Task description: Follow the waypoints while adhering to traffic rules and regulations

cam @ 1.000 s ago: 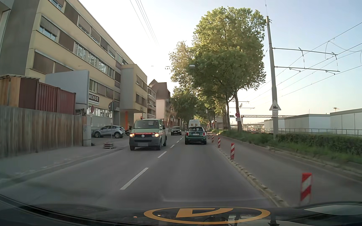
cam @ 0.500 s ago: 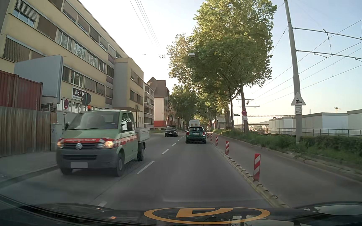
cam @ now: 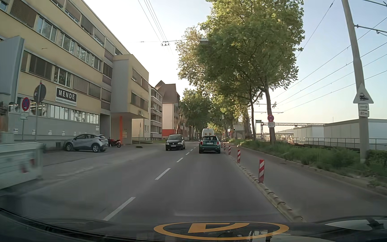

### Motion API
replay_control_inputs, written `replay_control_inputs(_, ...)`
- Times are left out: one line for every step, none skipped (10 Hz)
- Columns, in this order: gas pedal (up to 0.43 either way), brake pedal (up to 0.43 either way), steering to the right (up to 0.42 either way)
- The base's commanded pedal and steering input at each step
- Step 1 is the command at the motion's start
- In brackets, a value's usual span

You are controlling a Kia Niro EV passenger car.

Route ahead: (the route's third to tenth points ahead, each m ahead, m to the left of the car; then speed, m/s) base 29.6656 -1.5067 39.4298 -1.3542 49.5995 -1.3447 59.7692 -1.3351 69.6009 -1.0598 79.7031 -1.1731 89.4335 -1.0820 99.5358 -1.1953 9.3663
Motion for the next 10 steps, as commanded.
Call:
replay_control_inputs(0.331, 0.000, -0.010)
replay_control_inputs(0.339, 0.000, -0.017)
replay_control_inputs(0.339, 0.000, -0.017)
replay_control_inputs(0.339, 0.000, -0.017)
replay_control_inputs(0.339, 0.000, -0.016)
replay_control_inputs(0.339, 0.000, -0.012)
replay_control_inputs(0.339, 0.000, -0.006)
replay_control_inputs(0.311, 0.000, -0.001)
replay_control_inputs(0.248, 0.000, 0.001)
replay_control_inputs(0.228, 0.000, 0.004)
